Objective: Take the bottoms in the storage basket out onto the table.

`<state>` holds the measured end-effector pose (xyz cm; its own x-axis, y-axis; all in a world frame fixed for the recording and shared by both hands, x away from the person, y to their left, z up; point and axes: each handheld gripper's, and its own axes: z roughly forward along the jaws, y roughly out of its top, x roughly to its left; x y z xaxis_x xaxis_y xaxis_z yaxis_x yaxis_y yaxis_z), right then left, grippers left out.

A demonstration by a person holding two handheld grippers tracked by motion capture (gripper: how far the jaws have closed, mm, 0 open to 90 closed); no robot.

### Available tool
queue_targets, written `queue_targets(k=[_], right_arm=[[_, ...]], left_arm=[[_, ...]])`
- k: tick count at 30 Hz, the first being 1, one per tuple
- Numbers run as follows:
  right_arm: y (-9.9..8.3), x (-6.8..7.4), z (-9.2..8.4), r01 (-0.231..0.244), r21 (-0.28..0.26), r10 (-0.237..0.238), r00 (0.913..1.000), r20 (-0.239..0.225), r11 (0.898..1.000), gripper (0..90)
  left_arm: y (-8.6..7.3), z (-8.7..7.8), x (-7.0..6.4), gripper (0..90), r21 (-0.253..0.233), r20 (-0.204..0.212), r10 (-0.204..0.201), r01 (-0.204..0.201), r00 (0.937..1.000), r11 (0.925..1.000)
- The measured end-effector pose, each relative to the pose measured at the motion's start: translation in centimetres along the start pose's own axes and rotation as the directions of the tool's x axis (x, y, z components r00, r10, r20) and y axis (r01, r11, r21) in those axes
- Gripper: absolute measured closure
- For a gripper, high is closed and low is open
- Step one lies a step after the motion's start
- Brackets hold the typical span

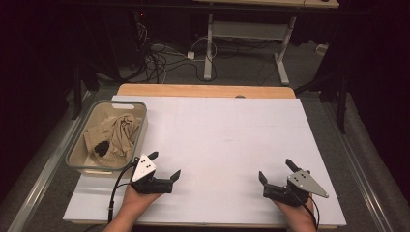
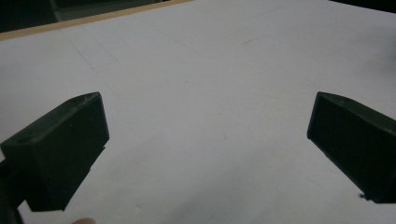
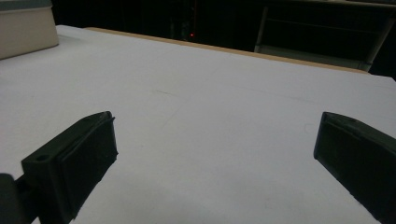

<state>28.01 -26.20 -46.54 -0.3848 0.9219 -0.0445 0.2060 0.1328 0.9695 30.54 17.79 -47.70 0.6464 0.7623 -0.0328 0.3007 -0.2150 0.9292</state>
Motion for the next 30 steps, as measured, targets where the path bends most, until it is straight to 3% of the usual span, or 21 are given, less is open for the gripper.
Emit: queue_targets(k=[3,10,14,20,24,30], right_arm=[[-0.2,0.1,0.6,0.015,0.013,-0.015,0.9999,-0.009,1.000,0.3],[-0.5,-0.1,0.6,0.014,0.022,-0.014,0.9999,-0.004,1.000,0.3],[-0.6,0.0,0.6,0.027,0.028,-0.026,0.9996,-0.012,0.999,0.3],[-0.5,0.4,0.3,0.040,0.023,-0.040,0.9991,-0.013,0.999,0.3],[-0.6,0.4,-0.1,0.042,0.019,-0.041,0.9990,-0.017,0.999,0.3],[-0.8,0.1,-0.9,0.033,0.013,-0.033,0.9994,-0.004,0.999,0.3]], left_arm=[[0.2,0.0,0.2,0.0,-0.047,0.018,-0.053,0.054,0.9984,0.9974],[-0.1,0.6,0.0,0.0,0.015,-0.004,-0.036,0.036,0.9994,0.9993],[0.0,0.8,-0.3,0.0,0.039,-0.007,0.001,-0.001,1.0000,0.9992],[0.2,1.4,-0.5,1.7,0.054,0.008,-0.025,0.024,0.9997,0.9982],[0.5,1.6,-0.5,2.0,0.061,-0.004,-0.018,0.018,0.9998,0.9979],[1.0,1.7,-0.1,0.0,0.059,-0.011,-0.039,0.040,0.9992,0.9974]])
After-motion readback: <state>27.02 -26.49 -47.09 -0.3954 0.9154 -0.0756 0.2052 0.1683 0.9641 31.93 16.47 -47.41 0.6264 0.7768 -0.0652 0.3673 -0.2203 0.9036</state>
